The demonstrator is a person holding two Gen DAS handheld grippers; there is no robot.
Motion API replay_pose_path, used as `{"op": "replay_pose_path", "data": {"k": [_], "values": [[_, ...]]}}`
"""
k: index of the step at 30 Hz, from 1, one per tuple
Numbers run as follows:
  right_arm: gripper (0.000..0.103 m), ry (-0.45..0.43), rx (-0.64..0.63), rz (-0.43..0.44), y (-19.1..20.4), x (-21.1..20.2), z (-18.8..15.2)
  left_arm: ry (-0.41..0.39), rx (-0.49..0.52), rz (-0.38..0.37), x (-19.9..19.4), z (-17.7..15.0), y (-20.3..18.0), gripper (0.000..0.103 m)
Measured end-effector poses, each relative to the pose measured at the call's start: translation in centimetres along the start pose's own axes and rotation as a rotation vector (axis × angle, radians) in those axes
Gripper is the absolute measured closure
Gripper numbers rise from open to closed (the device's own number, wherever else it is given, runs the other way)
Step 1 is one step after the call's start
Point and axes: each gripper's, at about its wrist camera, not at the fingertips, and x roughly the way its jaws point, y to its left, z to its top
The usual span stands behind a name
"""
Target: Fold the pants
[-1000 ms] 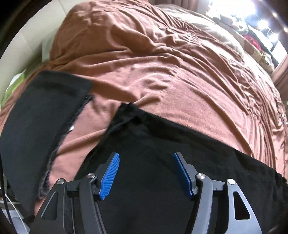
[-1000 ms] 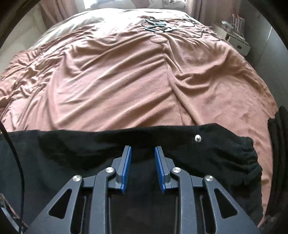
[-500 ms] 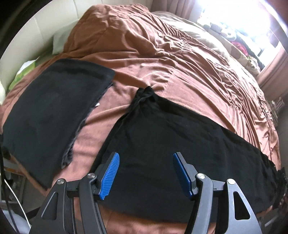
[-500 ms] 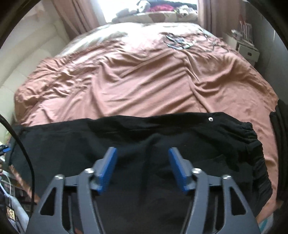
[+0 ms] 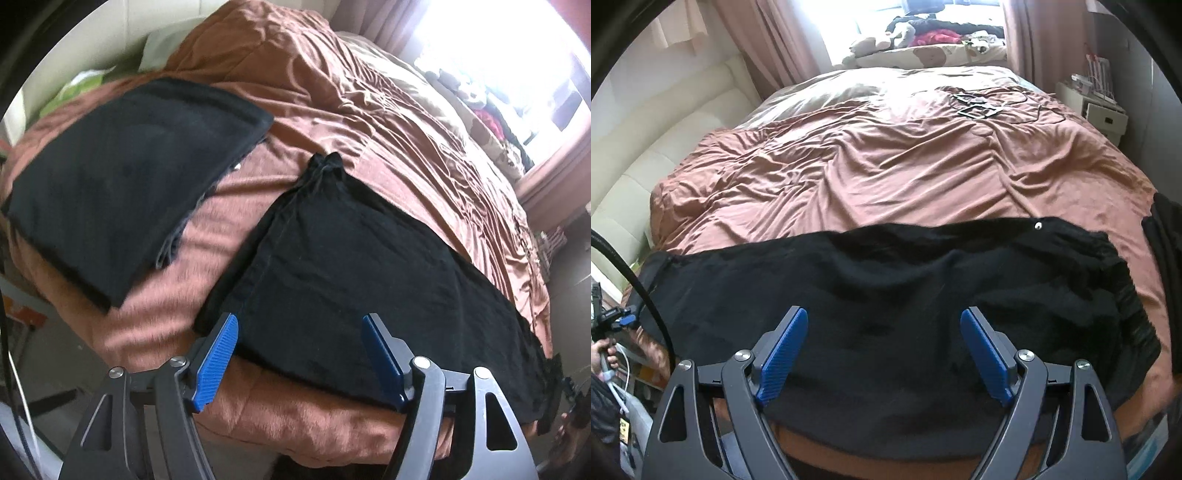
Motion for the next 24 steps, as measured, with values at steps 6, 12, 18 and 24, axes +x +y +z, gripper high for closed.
{"op": "replay_pose_path", "data": {"k": [6,12,18,24], "values": [[0.019,0.002,0.024,0.028,0.8,-0.5,-1.7,0.004,-0.098,-0.06,0.8,-2.0,1.9,0.032],[0.019,0.002,0.07,0.069,0.7,0.1,-3.1,0.011,-0.156,-0.081,2.4,-3.3,3.3,0.032],[0.019,0.015,0.128,0.099,0.3,1.3,-4.4,-0.044,-0.152,-0.084,3.0,-2.9,4.1,0.032],[0.019,0.042,0.16,0.124,0.2,2.8,-5.3,-0.128,-0.039,-0.055,3.3,-2.7,3.2,0.032]]}}
